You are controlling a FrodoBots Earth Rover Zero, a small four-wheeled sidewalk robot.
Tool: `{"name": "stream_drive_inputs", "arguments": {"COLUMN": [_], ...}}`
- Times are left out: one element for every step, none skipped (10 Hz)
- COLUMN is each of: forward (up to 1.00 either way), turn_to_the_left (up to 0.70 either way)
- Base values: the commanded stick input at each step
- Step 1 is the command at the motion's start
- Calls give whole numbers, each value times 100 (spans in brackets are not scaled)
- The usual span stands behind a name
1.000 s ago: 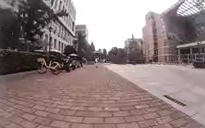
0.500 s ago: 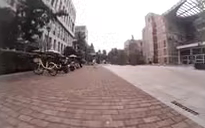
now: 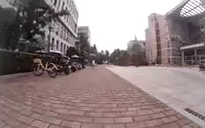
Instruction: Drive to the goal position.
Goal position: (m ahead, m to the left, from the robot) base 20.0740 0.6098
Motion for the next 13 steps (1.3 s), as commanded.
{"name": "stream_drive_inputs", "arguments": {"forward": [70,70,70,70,70,70,70,70,70,70,70,70,70], "turn_to_the_left": [0,0,0,0,0,0,0,0,0,0,0,0,0]}}
